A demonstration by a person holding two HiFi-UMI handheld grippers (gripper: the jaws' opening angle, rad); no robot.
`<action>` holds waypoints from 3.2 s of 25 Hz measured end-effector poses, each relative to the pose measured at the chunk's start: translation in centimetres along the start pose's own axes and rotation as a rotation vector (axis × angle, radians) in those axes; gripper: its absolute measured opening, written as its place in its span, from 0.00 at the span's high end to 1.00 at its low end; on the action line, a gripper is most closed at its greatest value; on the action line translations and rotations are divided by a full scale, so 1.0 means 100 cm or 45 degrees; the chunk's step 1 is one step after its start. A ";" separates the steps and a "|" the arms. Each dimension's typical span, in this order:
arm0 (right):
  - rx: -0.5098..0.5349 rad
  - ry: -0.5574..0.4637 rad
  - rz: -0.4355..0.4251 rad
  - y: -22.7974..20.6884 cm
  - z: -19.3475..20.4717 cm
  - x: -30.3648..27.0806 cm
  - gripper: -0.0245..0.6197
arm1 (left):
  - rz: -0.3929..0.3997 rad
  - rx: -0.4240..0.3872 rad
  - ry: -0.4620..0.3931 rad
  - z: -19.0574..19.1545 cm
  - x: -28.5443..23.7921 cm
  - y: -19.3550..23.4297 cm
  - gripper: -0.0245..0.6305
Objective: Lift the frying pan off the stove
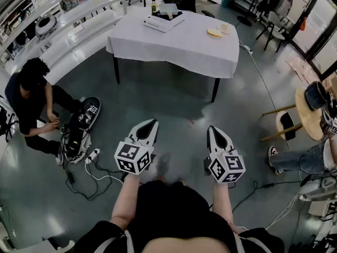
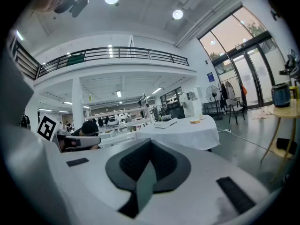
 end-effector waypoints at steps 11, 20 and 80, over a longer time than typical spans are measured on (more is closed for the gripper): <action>-0.027 -0.031 0.037 0.022 0.006 -0.008 0.95 | 0.056 -0.011 0.016 0.003 0.005 0.016 0.95; -0.050 0.006 0.047 0.037 0.019 -0.035 0.95 | 0.044 0.015 0.018 0.005 0.003 0.048 0.87; -0.083 0.094 -0.100 -0.214 -0.111 -0.380 0.95 | -0.051 0.104 0.047 -0.110 -0.382 0.172 0.39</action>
Point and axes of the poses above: the fingertips, and each gripper's own axes: x backward along the fingers, y to its left, z out of its underside, the point moved 3 cm from there along x, backward along the fingers, and after that the axes turned 6 degrees about y, right-handed, at the moved point
